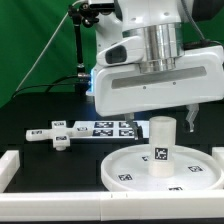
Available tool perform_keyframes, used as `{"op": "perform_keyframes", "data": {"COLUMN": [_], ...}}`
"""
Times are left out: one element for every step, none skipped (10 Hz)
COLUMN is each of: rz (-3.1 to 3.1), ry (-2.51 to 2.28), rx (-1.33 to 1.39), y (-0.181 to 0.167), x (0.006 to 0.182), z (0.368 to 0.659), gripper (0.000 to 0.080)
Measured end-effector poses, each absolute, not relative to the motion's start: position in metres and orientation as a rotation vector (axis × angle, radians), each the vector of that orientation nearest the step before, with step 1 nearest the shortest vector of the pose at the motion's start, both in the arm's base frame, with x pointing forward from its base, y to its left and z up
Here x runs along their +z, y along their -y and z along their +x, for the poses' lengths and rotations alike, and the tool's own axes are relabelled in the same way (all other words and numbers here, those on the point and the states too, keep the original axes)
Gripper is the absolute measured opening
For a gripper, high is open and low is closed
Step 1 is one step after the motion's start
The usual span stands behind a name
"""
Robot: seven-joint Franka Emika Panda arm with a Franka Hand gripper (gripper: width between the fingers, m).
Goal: Assemble round table
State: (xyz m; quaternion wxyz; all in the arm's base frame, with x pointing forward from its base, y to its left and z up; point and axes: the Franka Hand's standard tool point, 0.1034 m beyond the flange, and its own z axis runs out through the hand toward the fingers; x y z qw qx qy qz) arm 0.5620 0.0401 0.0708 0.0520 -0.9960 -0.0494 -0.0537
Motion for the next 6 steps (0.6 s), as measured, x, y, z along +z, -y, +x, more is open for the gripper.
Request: {"op": "perform_keyframes", "data": {"rz": [-3.026, -3.015, -2.999, -2.977, -2.952, -2.924], "ry": [0.341, 0.523, 0.666, 0.794, 0.892, 0.989], "rx": [-0.15, -0.16, -0.16, -0.136, -0.128, -0.131], "y": [-0.0408, -0.0413, -0.0431, -0.0457, -0.0464, -0.0443], "x": [0.0714, 0.0727, 0.0728, 0.0721, 0.072, 0.0718], "z": [0.5619, 0.5639, 0.5639, 0.5617, 0.561, 0.5611], "gripper": [0.0649, 0.0649, 0.0649, 0.0649, 0.0649, 0.0649]}}
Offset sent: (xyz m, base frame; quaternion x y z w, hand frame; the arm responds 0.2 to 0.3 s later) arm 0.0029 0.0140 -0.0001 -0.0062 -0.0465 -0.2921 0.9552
